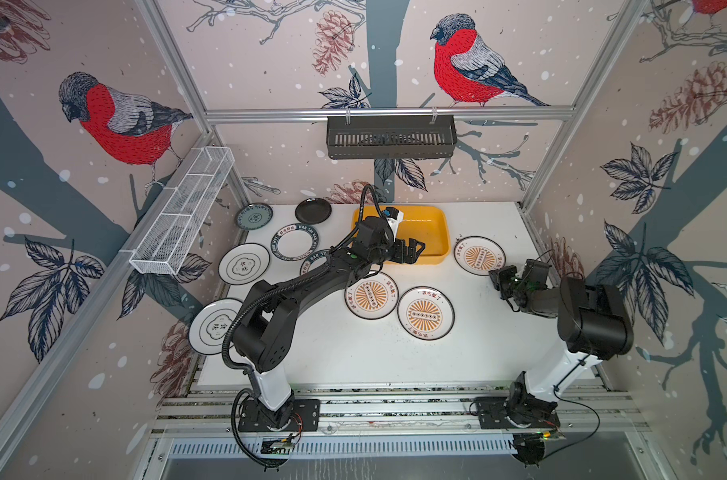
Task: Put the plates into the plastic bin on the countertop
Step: 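Lower the right gripper onto the sunburst plate while the left arm reaches across, then lift the sunburst plate upright with the right gripper toward the left gripper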
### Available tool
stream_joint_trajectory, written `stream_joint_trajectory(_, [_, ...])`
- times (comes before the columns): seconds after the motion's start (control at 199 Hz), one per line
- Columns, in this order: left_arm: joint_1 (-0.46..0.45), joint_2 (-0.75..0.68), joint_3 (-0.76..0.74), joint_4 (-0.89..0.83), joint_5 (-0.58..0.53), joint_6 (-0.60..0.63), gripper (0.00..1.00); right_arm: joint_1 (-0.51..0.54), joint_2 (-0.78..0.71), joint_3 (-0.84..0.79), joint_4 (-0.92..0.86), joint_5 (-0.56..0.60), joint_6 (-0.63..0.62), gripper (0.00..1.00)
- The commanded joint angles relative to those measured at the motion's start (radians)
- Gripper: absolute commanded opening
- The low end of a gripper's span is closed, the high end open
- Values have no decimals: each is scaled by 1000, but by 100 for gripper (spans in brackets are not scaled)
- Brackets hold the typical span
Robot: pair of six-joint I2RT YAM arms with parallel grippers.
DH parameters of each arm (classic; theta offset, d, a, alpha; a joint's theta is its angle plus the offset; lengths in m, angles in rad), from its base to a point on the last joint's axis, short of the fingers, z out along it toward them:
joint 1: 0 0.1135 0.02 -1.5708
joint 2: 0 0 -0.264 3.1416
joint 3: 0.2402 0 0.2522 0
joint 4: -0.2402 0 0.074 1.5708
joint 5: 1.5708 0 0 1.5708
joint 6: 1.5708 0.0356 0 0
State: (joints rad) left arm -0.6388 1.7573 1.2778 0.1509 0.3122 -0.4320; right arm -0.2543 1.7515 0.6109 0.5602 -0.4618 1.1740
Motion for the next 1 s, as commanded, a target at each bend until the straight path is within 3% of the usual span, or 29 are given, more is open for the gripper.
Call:
stream_joint_trajectory(0.0, [2,-29,-22,66,-11,-28,98,-14,-40,-9,-1,-1,3,3])
stream_joint_trajectory(0.141, [2,-67,-49,76,-28,-59,97,-32,-132,-10,-23,-27,-3,2])
stream_joint_trajectory(0.312, [11,-84,-23,31,-6,-120,95,-43,-309,35,-176,-54,-77,2])
stream_joint_trajectory(0.508, [70,-79,-14,119,162,-261,93,4,-449,175,-476,-71,-208,2])
stream_joint_trajectory(0.608, [110,-53,16,165,272,-305,89,90,-478,238,-552,-83,-244,2])
stream_joint_trajectory(0.739, [149,2,88,104,337,-295,88,246,-467,315,-595,-26,-227,2])
stream_joint_trajectory(0.995, [220,86,162,12,452,-268,85,438,-346,409,-503,13,-157,2])
